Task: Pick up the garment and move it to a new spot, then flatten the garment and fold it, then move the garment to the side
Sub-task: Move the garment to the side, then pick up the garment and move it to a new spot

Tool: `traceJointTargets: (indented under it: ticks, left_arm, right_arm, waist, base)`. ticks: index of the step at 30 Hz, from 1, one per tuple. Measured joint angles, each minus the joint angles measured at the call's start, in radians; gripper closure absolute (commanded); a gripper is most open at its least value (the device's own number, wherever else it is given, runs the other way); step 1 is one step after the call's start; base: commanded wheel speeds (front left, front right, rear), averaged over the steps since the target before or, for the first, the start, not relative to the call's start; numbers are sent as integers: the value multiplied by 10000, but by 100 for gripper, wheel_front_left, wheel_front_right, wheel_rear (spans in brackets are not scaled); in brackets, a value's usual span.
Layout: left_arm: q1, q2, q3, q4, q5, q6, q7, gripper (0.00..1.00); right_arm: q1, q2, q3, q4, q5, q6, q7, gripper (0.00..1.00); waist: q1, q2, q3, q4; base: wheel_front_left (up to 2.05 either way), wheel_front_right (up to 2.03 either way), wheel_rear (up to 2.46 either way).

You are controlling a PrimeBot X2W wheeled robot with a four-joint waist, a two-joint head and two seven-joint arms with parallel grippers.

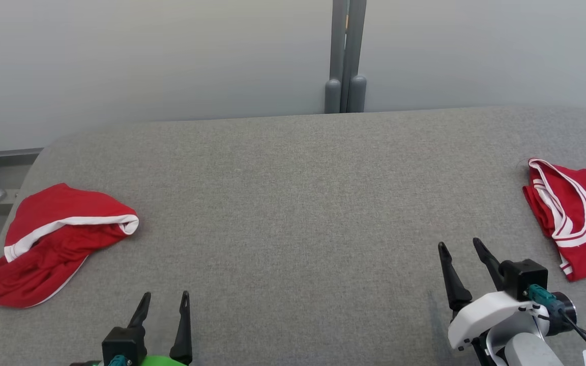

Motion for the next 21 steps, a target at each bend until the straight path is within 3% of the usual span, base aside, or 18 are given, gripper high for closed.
traceJointTargets:
  ticks: [21]
  left_arm:
    - [615, -2, 621, -128, 4, 209, 2, 0]
  right_arm:
    - [671, 284, -257, -387, -589, 0, 0, 0]
  waist:
    - [0, 0, -263, -517]
  base:
    - [0, 0, 0]
